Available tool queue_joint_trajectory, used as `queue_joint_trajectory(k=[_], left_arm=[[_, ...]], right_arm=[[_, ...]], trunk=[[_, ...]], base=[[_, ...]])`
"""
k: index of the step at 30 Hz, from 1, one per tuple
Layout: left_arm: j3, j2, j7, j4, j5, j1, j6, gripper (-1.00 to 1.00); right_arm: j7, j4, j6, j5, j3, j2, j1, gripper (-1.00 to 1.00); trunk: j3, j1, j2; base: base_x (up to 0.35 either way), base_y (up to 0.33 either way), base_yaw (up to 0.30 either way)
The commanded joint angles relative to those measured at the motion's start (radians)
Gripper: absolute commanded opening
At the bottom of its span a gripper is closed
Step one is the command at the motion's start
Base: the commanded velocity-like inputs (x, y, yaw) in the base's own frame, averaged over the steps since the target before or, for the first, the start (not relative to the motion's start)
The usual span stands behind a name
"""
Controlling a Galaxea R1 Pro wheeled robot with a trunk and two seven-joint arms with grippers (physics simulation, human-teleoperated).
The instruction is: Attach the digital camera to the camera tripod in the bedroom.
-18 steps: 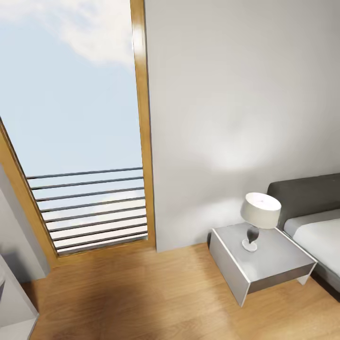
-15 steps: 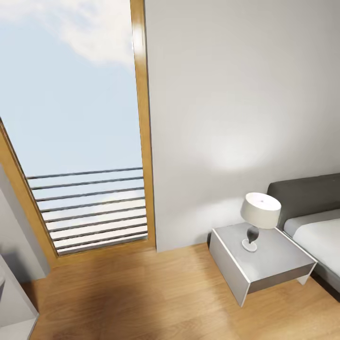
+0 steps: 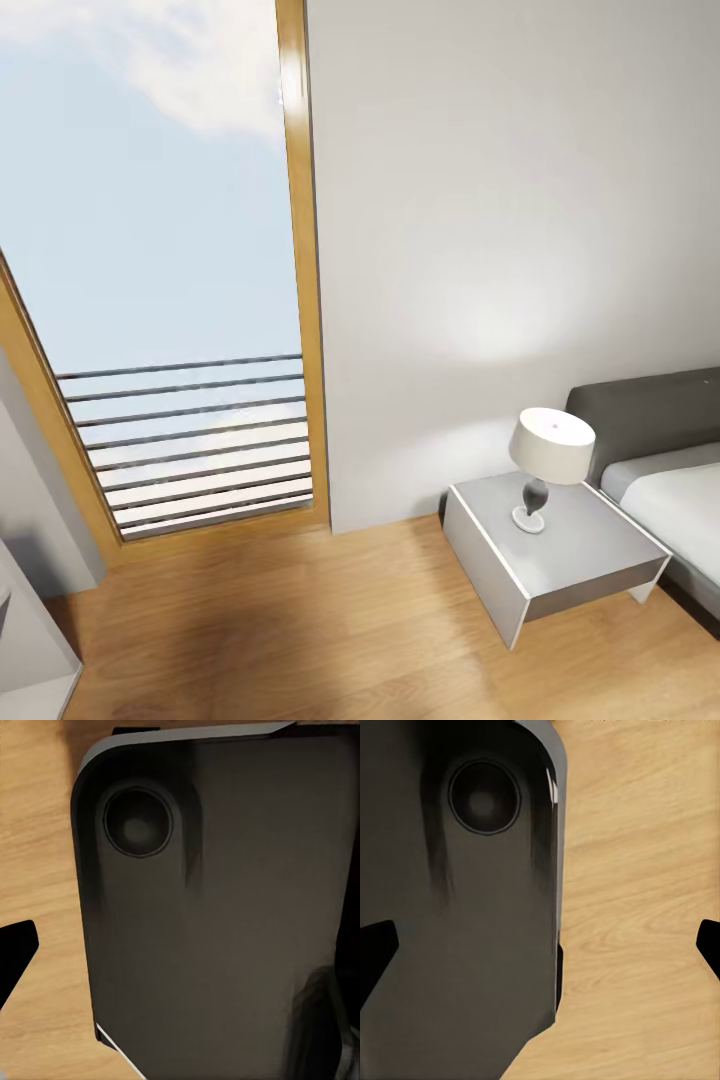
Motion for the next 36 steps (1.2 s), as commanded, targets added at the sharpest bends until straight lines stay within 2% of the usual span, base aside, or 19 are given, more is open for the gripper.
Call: queue_joint_trajectory(k=[1,7,12,24,36], left_arm=[[0.000,0.001,0.000,0.000,0.000,0.000,0.000,1.00],[0.003,0.013,0.000,-0.001,0.001,0.000,-0.001,1.00],[0.003,0.008,0.000,-0.003,0.002,0.000,-0.001,1.00],[0.002,0.027,0.000,-0.003,0.002,0.000,-0.002,1.00],[0.000,0.036,0.000,-0.003,0.002,0.000,-0.002,1.00]], right_arm=[[-0.001,0.000,-0.002,0.000,0.000,0.000,0.000,1.00],[-0.001,0.000,-0.004,-0.002,-0.002,0.000,0.000,1.00],[0.001,0.000,-0.005,-0.003,-0.003,0.000,0.000,1.00],[0.064,0.000,-0.006,-0.004,-0.002,0.000,0.000,1.00],[0.067,0.000,-0.006,-0.004,-0.002,0.000,0.000,1.00]], trunk=[[-0.001,0.000,0.000],[-0.001,0.000,0.000],[-0.001,0.000,0.000],[-0.001,0.000,0.000],[0.001,0.000,0.000]], base=[[0.000,0.000,0.000],[0.000,0.000,0.000],[0.000,0.000,-0.125],[0.000,0.000,-0.286],[0.000,0.000,-0.300]])
